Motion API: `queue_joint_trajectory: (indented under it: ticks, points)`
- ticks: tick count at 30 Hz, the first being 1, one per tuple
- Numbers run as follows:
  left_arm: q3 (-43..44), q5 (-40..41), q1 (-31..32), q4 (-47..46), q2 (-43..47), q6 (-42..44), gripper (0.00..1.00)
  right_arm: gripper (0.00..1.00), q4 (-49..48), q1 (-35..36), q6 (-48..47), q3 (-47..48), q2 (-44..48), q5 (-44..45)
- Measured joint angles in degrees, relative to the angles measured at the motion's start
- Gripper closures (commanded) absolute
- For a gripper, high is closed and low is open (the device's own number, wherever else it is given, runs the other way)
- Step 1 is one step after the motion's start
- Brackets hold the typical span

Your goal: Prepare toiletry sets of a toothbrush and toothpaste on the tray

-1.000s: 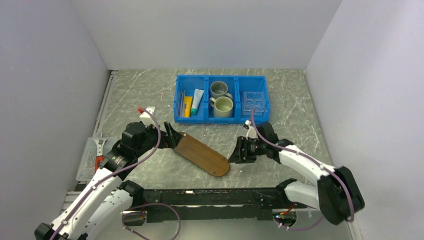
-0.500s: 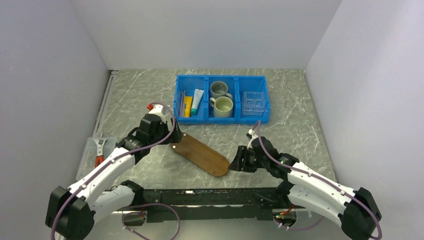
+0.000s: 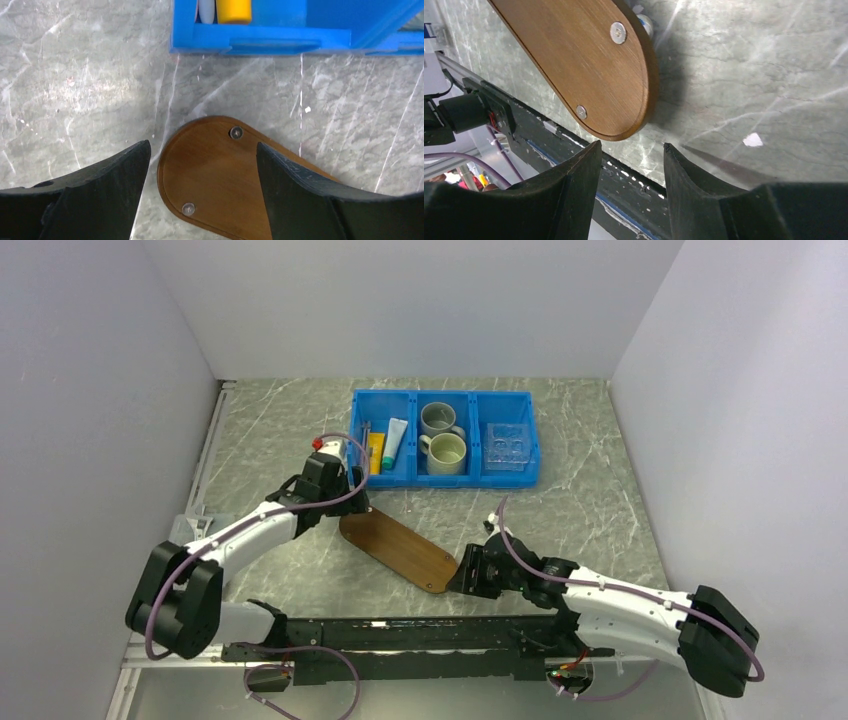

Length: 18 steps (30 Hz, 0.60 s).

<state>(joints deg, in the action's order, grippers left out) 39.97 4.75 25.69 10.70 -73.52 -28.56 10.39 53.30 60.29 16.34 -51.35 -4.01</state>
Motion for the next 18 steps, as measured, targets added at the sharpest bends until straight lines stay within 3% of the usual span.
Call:
queue_joint_trajectory:
  ticks: [18]
  points:
    - [1.3,-9.4,-4.7,-9.0,-10.3,0.8,0.23,0.49,-9.1,3.4,4.3,0.0,-5.0,1.9]
